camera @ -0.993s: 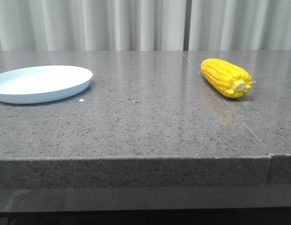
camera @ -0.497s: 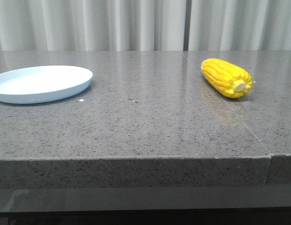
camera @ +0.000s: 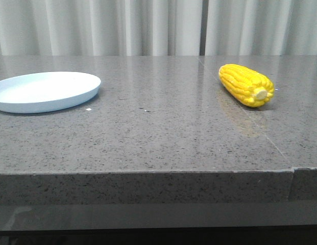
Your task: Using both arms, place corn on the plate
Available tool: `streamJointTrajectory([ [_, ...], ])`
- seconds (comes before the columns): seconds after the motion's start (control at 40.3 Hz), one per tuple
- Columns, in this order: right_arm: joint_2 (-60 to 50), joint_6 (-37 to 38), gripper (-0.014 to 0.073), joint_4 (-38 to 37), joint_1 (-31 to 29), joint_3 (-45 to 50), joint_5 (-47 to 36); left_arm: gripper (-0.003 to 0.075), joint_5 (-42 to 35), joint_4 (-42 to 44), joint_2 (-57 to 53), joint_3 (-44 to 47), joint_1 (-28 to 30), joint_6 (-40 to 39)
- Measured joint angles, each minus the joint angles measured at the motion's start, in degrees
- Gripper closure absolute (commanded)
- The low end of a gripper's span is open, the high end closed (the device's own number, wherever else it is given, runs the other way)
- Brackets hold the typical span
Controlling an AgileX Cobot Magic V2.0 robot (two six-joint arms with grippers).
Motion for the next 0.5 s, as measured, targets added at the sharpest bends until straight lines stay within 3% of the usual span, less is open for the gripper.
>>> streamJointTrajectory([
  [0.497,0.0,0.0,0.0685,2.3,0.0,-0.2,-4.0,0.0741,-3.4,0.0,0.0,0.0,0.0,0.0],
])
